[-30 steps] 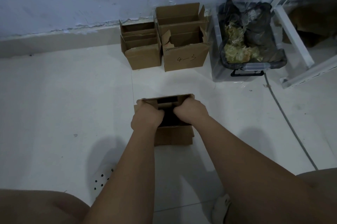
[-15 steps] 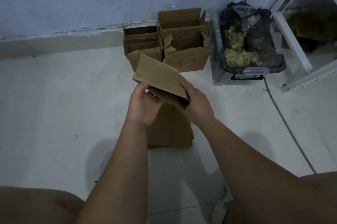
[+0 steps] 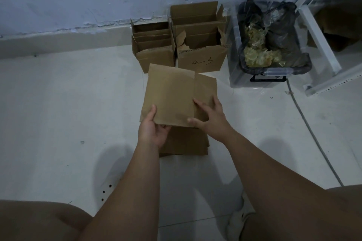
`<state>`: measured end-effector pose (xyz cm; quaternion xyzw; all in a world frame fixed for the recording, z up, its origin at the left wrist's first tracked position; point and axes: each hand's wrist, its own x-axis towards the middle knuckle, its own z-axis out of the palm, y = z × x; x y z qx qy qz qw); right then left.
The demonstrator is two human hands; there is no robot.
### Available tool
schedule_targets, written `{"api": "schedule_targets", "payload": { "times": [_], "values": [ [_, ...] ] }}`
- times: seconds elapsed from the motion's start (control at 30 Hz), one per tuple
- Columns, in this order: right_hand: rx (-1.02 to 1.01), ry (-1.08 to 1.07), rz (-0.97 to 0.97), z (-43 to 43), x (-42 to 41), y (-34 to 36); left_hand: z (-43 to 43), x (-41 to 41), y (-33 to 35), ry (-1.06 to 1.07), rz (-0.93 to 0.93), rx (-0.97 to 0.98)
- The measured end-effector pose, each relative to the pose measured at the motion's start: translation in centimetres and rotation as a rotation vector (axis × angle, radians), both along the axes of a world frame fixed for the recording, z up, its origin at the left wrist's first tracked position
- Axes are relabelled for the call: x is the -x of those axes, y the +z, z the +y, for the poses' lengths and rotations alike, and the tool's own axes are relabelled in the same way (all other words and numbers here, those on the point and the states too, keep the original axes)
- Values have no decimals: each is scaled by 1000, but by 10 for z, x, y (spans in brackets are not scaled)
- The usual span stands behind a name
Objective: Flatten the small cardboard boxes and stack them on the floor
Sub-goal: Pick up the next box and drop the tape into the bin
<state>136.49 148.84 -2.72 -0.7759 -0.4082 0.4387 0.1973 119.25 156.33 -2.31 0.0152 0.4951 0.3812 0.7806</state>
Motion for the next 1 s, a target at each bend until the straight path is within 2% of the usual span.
{"api": "schedule_targets", "payload": {
  "times": [0.13, 0.3, 0.43, 0.5, 0.53, 0.57, 0.63, 0.67, 0.73, 0.77, 0.83, 0.93, 1.0],
  "values": [
    [-52, -383, 76, 5, -7, -10, -20, 5, -20, 44, -54, 111],
    [8, -293, -3, -1, -5, -28, -47, 12, -44, 44, 24, 249],
    [67, -266, -50, -9, 11, -47, -52, 15, -57, 131, 128, 359],
    [85, -259, -77, -14, 16, -56, -53, 16, -64, 164, 287, 387],
    [91, -254, -83, -16, 18, -59, -53, 17, -68, 153, 428, 382],
    [93, -249, -83, -16, 18, -63, -53, 16, -71, 96, 605, 363],
    [89, -239, -74, -17, 18, -68, -54, 13, -74, -159, 1009, 294],
    [88, -232, -68, -17, 18, -70, -55, 10, -74, -309, 1202, 208],
    [120, -193, -68, -15, 18, -75, -57, 2, -73, -569, 1470, -118],
    [148, -168, -72, -14, 18, -78, -58, -3, -72, -702, 1515, -297],
    [198, -125, -77, -13, 17, -83, -61, -14, -75, -1007, 1436, -546],
    [256, -64, -70, -13, 14, -89, -67, -22, -84, -1401, 1215, -578],
    [327, 3, -72, -14, 13, -92, -71, -21, -91, -1583, 1187, -534]
  ]
}}
